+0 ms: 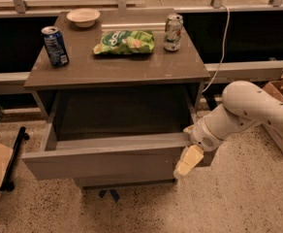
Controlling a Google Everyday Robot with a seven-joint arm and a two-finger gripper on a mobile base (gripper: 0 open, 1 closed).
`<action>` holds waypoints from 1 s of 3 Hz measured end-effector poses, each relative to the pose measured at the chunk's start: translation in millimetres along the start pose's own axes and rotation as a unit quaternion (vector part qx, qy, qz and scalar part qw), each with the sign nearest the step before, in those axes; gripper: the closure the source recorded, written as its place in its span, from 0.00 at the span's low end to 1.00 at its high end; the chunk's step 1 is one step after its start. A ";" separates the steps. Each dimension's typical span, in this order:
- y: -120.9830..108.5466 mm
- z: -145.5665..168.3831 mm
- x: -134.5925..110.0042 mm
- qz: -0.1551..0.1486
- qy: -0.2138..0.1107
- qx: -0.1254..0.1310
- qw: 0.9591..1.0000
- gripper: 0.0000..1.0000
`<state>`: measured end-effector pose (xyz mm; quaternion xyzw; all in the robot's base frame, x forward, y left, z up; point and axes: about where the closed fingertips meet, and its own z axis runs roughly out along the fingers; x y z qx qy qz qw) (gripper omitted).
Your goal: Open top drawer
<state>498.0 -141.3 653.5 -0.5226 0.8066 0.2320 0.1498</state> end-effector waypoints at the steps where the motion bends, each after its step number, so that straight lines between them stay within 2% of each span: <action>1: 9.5 -3.6 11.4 0.016 -0.001 -0.008 1.000 0.19; 2: 9.5 -3.6 11.4 0.016 -0.002 -0.008 1.000 0.42; 3: 24.6 -11.9 25.3 0.032 -0.003 -0.015 0.999 0.70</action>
Offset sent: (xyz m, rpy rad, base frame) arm -0.0916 -0.0513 0.0143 0.0599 0.1240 -0.1267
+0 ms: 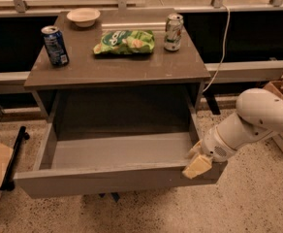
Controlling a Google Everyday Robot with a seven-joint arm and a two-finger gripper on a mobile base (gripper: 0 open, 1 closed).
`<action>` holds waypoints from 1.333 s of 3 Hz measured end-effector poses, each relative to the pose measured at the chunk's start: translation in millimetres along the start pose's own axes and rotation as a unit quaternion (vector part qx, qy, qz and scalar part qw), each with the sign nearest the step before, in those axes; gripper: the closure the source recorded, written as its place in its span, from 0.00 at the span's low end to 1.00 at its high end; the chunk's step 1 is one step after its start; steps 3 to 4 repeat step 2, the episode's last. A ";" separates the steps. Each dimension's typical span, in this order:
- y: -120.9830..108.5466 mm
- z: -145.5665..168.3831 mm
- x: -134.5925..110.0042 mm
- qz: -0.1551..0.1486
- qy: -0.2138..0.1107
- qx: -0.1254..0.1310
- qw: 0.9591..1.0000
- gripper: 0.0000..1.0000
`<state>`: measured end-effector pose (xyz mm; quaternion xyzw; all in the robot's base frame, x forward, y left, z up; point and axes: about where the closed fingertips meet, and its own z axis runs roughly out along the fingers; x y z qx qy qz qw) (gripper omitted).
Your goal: Open top drawer
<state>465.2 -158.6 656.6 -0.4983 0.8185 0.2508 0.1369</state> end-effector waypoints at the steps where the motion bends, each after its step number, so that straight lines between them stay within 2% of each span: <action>1: 0.0 0.0 0.0 0.000 0.000 0.000 1.000 0.55; 2: 0.7 1.3 -0.2 -0.001 0.001 -0.001 1.000 0.32; 4: 0.7 1.3 -0.2 -0.001 0.001 -0.001 1.000 0.32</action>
Offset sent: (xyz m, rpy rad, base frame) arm 0.0000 0.0000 0.0000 0.0000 0.0000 0.0000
